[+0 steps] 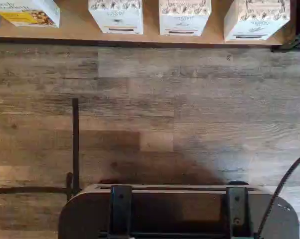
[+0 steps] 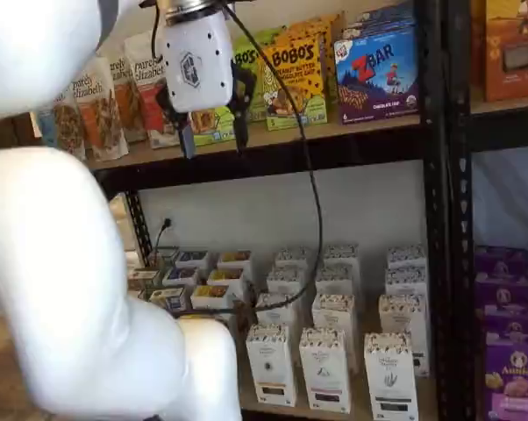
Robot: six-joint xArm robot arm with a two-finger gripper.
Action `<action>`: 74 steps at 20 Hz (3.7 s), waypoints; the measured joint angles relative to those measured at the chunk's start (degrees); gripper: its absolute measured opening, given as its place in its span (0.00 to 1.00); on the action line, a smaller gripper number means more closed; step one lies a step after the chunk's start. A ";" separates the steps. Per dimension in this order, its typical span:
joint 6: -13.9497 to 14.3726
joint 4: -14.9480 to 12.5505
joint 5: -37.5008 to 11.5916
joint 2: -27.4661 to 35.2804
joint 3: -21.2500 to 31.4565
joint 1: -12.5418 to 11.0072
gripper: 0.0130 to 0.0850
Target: Pick up the white box with a green strip in the middle, on the bottom shelf, the sixth box from the left
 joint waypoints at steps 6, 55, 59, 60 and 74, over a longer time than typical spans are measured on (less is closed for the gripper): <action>0.04 -1.05 -4.26 -2.37 2.26 0.29 1.00; -10.03 -6.62 -64.74 28.04 34.72 -13.09 1.00; -11.17 -5.77 -72.60 33.77 34.81 -13.87 1.00; -10.97 -5.92 -73.94 35.24 34.50 -13.81 1.00; -4.48 -10.68 -87.12 55.01 26.80 -11.94 1.00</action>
